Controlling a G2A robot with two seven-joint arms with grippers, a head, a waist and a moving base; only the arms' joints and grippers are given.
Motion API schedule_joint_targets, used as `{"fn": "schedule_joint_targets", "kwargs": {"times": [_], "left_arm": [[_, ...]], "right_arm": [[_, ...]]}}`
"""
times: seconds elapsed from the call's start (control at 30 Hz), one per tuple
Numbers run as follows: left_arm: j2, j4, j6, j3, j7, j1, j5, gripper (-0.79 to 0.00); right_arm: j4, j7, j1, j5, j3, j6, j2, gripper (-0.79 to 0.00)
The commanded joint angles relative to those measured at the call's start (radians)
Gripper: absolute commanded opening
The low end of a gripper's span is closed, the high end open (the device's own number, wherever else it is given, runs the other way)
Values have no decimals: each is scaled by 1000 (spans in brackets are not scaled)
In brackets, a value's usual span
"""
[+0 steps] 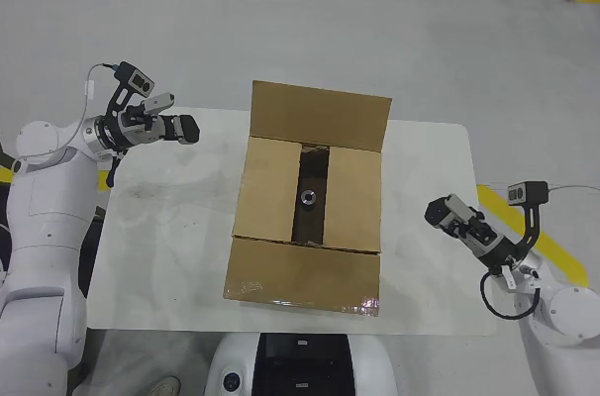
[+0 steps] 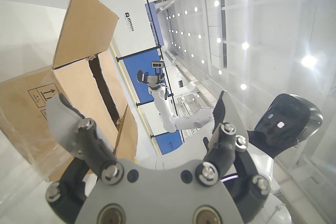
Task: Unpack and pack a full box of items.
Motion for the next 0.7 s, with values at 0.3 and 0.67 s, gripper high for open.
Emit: {"fn": "schedule_joint_targets", "kwargs": {"times": [0.3, 0.67], "left_arm": [[0, 0, 0, 0, 0, 0, 0, 0], [0, 0, 0, 0, 0, 0, 0, 0]], "right_arm": [[-77, 58, 116, -104, -191, 123, -4, 0], [-53, 102, 192, -135, -271, 178, -5, 0]]}}
